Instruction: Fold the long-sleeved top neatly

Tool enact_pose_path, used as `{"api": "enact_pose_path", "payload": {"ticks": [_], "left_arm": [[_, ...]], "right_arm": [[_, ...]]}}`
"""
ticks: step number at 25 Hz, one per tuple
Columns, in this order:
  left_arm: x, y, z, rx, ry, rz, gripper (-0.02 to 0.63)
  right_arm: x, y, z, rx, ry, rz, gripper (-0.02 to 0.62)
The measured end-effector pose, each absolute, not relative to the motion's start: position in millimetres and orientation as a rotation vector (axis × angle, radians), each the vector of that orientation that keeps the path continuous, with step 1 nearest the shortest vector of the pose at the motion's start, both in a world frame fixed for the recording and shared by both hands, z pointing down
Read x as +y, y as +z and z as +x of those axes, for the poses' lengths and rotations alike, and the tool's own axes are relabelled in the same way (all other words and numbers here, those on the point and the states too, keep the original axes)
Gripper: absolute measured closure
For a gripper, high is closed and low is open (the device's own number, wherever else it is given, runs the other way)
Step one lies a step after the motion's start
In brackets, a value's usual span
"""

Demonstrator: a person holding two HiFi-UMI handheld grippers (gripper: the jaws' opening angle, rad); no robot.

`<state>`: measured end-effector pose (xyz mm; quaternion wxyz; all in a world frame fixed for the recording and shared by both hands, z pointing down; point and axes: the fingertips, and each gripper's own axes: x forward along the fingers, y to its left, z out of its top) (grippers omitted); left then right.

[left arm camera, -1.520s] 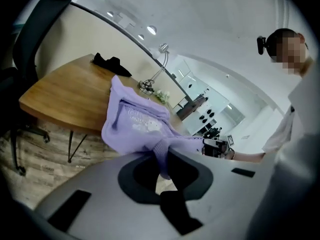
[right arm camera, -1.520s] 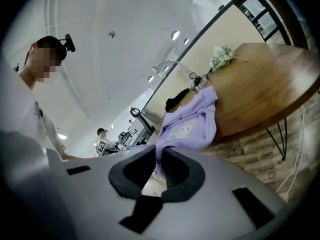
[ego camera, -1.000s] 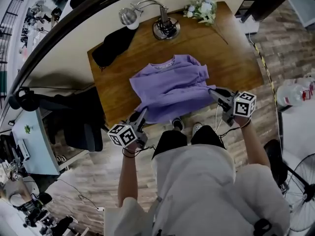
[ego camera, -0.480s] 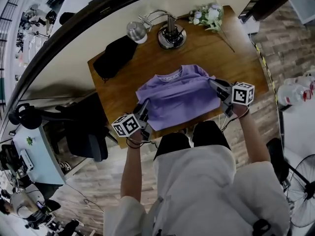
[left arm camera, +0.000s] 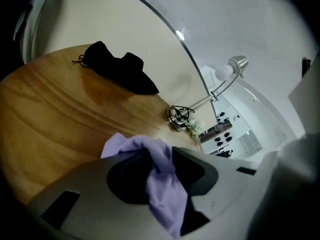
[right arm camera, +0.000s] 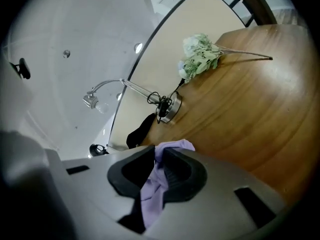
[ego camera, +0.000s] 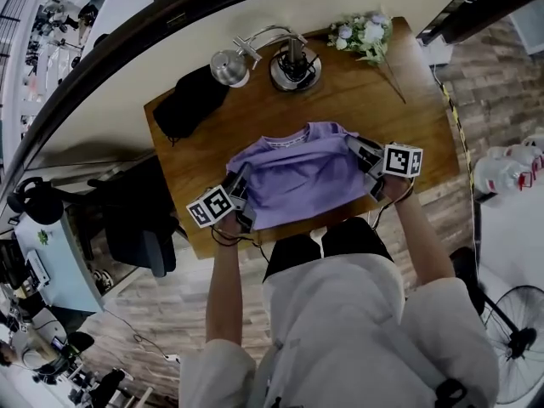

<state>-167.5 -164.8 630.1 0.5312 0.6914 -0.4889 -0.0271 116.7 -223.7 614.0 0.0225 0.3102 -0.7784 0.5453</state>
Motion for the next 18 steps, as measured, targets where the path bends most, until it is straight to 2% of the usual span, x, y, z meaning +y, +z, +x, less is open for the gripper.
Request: {"api": "enact_pose_path", "payload": {"ticks": [2, 5, 8, 11, 13, 18], "left_arm": [[-168.2, 629.3, -165.8, -1.172, -0.102, 1.636, 0.399], [-171.2, 624.6, -167.3, -1.199, -0.130, 1.637, 0.340], [-175.6, 623.7, -178.8, -1.250, -0.105, 1.633, 0.337], [-177.0, 632.0, -194.2, -1.338, -0.067, 1.588, 0.337], [-181.4, 632.8, -208.3, -1.403, -0.100, 1.535, 0.337], [-193.8, 628.4, -233.5, -1.524, -0.161, 1.464, 0.337]], "right_arm": [[-228.2, 616.9, 116.1, -2.408, 1.739, 0.958, 0.517], [-233.4, 613.5, 115.5, -2.426, 1.811, 0.924, 0.448], [-238.4, 605.8, 112.4, -2.424, 1.911, 0.899, 0.393], [-250.0, 609.3, 123.1, -2.274, 2.354, 0.998, 0.281], [-262.1, 607.2, 124.3, -2.167, 2.642, 1.042, 0.279], [-274.9, 587.0, 114.3, -2.265, 2.613, 0.952, 0.287]]}}
